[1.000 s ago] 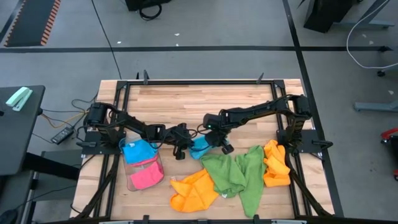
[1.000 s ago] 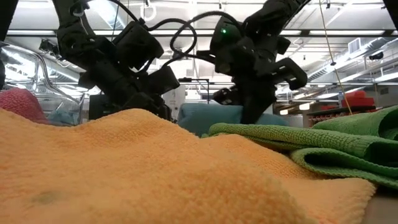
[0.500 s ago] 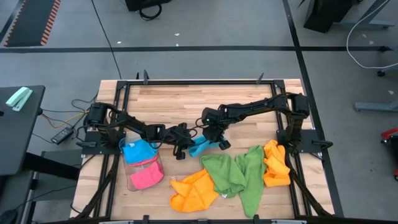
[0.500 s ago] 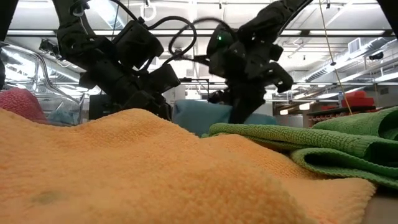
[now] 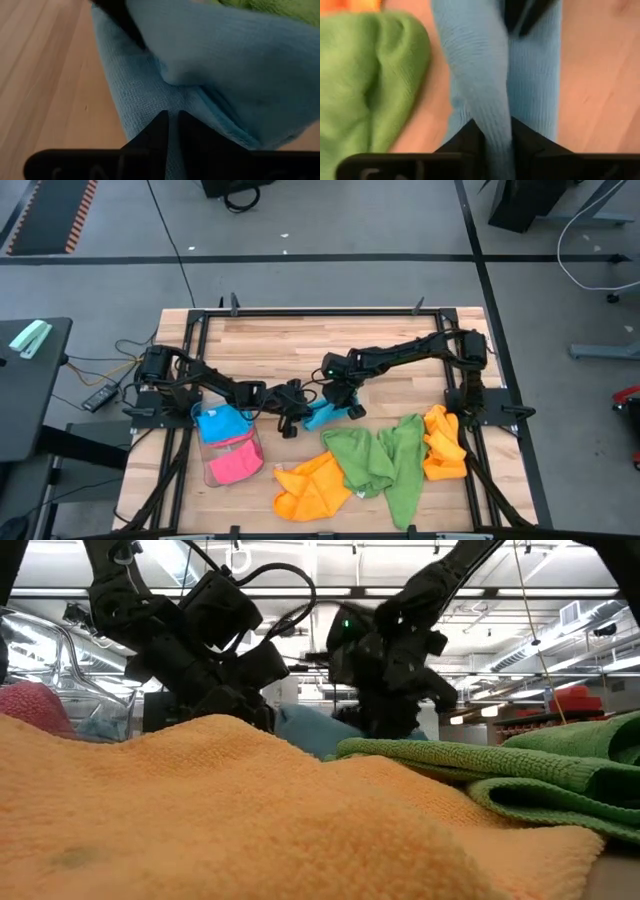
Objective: Fold microfiber towels
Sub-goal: Fold the blue microfiber cloth
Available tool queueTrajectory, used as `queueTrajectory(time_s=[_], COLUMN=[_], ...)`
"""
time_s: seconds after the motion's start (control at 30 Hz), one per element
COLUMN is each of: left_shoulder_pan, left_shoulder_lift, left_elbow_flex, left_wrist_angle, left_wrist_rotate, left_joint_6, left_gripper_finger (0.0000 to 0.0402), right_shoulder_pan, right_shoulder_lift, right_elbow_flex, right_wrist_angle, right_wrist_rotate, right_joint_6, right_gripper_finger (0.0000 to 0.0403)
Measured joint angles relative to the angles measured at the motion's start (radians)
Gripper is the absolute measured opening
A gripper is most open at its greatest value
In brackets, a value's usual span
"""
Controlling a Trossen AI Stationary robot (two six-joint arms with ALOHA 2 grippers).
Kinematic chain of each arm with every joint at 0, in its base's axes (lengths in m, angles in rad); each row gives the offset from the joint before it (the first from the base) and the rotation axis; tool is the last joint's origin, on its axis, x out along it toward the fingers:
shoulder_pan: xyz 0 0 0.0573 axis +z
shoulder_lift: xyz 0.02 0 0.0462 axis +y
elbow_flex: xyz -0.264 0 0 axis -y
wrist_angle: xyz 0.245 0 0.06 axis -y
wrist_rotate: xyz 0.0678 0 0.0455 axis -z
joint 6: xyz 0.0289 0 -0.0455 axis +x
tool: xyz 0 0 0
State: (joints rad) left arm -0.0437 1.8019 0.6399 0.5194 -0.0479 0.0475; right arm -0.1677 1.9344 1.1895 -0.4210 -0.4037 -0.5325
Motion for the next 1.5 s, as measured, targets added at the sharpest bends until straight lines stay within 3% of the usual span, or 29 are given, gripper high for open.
queueTrajectory(time_s=[0.27, 0.5, 0.97, 1.5], left_shoulder_pan=[0.0, -0.005, -0.011, -0.013], left_shoulder_lift=[0.0, 0.0, 0.0, -0.001], left_elbow_flex=[0.0, 0.0, 0.0, 0.002], left_wrist_angle=[0.0, -0.001, -0.023, -0.056], left_wrist_rotate=[0.0, 0.0, 0.0, 0.0], left_joint_6=[-0.002, 0.015, 0.017, 0.042], left_gripper_finger=[0.0052, 0.005, 0.0052, 0.0059], right_shoulder_pan=[-0.002, -0.015, -0.027, -0.058], right_shoulder_lift=[0.0, -0.02, -0.022, -0.023], right_elbow_flex=[-0.001, 0.018, 0.072, -0.067], right_wrist_angle=[0.004, -0.021, -0.095, 0.111], right_wrist_rotate=[0.036, 0.07, 0.056, -0.003], right_joint_6=[0.026, 0.047, 0.088, 0.118], right_gripper_finger=[0.0153, 0.0186, 0.0208, 0.0207])
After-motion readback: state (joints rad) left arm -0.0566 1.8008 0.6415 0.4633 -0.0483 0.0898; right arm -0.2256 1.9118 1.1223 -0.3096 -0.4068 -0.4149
